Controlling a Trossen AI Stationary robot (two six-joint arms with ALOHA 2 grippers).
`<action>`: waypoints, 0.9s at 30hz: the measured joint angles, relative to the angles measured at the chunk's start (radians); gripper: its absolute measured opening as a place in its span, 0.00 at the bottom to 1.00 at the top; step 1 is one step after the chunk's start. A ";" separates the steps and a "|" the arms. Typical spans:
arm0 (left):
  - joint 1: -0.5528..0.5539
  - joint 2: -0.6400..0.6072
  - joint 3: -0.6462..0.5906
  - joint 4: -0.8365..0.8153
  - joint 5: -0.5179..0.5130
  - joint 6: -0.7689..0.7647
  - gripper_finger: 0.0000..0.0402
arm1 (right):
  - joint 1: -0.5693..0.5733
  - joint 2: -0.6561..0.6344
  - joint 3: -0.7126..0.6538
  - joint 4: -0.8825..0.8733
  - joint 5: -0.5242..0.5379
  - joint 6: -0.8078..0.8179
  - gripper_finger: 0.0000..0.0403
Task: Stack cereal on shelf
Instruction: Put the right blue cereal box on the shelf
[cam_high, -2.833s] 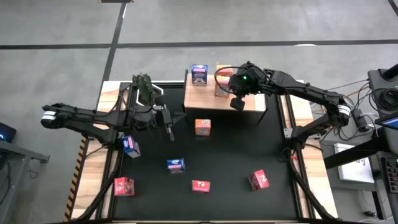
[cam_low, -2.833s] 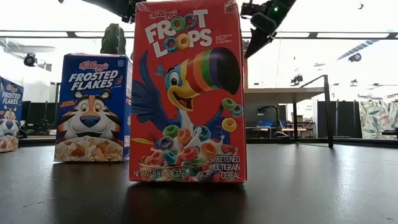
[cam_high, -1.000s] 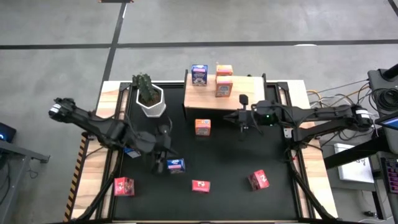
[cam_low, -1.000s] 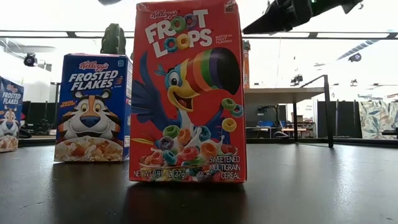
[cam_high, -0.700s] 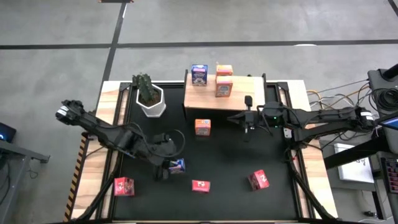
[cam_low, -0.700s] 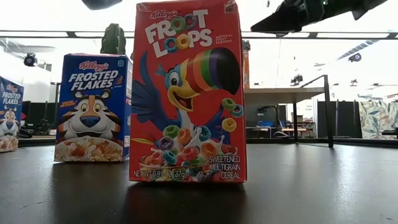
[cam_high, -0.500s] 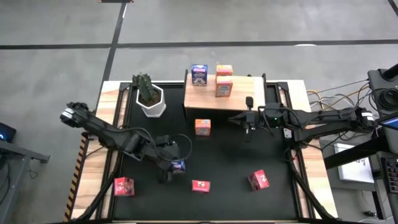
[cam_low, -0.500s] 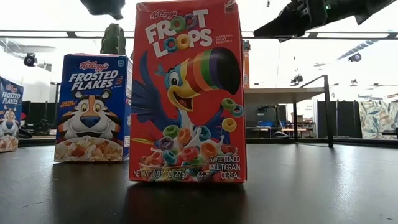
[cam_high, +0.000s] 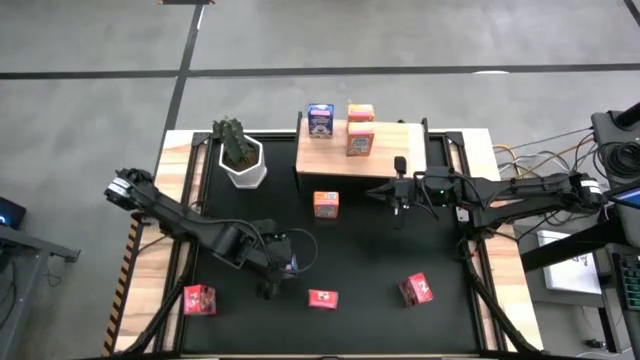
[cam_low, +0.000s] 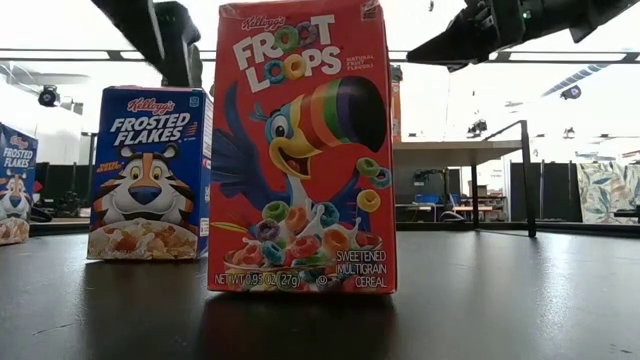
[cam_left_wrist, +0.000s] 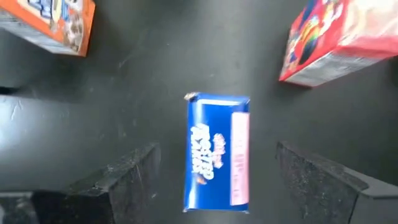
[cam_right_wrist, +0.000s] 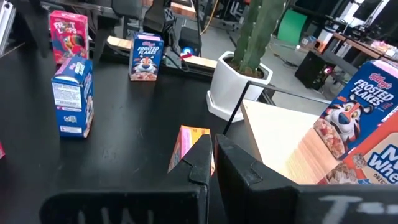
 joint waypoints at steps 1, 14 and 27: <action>0.000 0.000 -0.011 0.003 0.000 0.000 0.76 | 0.000 0.000 0.000 0.000 0.000 0.008 0.03; 0.000 -0.006 -0.137 0.132 0.022 0.006 0.63 | 0.000 0.000 0.000 0.000 0.003 0.037 0.03; 0.000 -0.020 -0.153 0.174 0.022 0.005 0.36 | 0.000 0.000 0.000 0.000 0.003 0.042 0.03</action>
